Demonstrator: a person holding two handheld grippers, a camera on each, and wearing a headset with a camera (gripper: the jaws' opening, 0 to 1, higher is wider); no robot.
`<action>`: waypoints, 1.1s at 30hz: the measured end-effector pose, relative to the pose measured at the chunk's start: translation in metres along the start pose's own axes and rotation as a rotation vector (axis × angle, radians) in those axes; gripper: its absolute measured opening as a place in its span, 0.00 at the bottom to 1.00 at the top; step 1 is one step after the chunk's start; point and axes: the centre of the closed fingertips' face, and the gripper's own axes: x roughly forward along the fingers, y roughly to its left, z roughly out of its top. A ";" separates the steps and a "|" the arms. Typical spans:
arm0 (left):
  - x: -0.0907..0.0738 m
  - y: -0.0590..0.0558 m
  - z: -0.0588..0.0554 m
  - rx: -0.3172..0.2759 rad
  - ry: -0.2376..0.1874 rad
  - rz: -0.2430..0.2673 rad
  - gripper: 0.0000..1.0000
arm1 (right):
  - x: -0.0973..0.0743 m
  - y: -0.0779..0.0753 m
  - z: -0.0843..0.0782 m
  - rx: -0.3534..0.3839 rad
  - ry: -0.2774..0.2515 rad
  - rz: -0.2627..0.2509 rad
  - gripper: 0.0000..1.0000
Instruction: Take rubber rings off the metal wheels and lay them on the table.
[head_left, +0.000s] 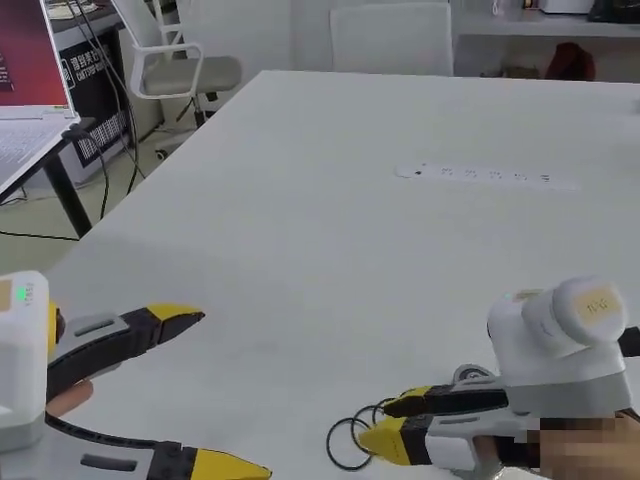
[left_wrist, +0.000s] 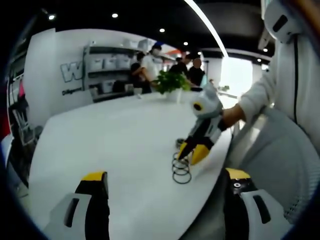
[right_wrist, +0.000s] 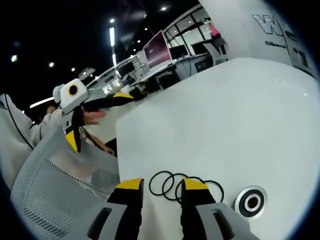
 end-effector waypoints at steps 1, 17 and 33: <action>0.000 0.000 0.000 0.000 -0.001 0.000 0.97 | -0.001 -0.001 0.001 -0.002 -0.006 -0.002 0.27; -0.001 -0.001 0.002 0.004 -0.008 -0.002 0.98 | -0.039 -0.009 0.032 -0.125 -0.113 -0.036 0.52; 0.001 -0.002 0.006 0.025 -0.011 -0.029 1.00 | -0.106 -0.012 0.048 -0.261 -0.201 -0.126 0.77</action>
